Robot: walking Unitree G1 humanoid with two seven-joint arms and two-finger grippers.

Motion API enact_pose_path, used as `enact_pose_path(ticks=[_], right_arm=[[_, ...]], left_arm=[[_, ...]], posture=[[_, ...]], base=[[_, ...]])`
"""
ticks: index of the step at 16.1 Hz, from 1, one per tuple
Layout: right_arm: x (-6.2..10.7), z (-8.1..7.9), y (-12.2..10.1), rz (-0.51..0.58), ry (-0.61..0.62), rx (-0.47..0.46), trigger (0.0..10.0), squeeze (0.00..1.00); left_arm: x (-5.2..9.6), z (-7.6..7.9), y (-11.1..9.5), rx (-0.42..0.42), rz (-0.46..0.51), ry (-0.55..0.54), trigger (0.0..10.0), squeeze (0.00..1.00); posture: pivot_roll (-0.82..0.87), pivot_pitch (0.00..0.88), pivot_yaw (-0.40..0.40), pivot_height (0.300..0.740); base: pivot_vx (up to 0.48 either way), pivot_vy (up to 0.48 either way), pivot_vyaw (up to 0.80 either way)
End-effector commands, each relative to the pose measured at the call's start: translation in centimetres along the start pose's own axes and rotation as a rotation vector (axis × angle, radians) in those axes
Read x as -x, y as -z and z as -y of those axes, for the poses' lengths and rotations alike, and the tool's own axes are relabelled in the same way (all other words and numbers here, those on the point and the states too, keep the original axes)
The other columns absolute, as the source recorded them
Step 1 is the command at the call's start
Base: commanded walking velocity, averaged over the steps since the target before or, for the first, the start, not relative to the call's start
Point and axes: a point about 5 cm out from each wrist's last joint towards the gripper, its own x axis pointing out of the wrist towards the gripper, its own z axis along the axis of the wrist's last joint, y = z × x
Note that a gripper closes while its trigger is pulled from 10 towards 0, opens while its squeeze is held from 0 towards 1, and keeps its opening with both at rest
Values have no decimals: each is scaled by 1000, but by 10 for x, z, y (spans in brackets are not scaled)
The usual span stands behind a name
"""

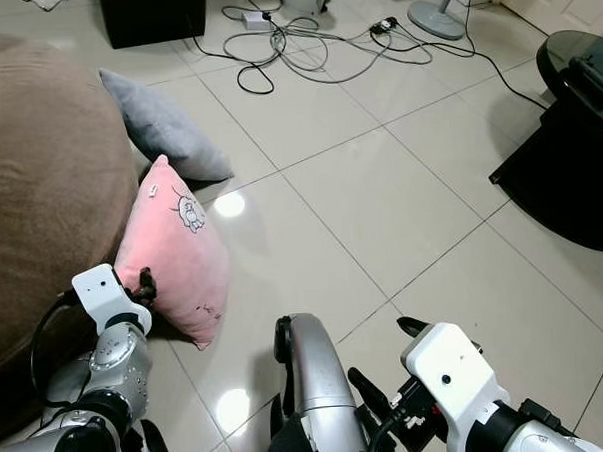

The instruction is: Move the pillow to the sofa from floor

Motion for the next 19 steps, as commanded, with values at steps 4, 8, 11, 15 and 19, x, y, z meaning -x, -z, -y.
enact_pose_path(ticks=[4, 8, 11, 15, 19], right_arm=[[4, 2, -1, -5, 4, 14, 10000, 0], [4, 2, 0, -6, 6, 12, 10000, 0], [4, 2, 0, -8, 6, 11, 10000, 0], [4, 1, 1, -8, 7, 10, 10000, 0], [0, 3, 2, -3, 10, 8, 10000, 0]], left_arm=[[5, 5, 11, -23, -47, 30, 0, 0], [5, 4, 11, -23, -47, 35, 0, 0], [5, 3, 12, -21, -48, 37, 0, 0], [6, 2, 13, -15, -51, 39, 0, 0], [6, 2, 13, -7, -48, 60, 0, 0]], posture=[[-463, 163, -226, 512], [-462, 164, -225, 512], [-462, 164, -225, 512], [-462, 164, -225, 512], [-442, 157, -212, 512]], base=[[0, 0, 0], [0, 0, 0], [0, 0, 0], [0, 0, 0], [0, 0, 0]])
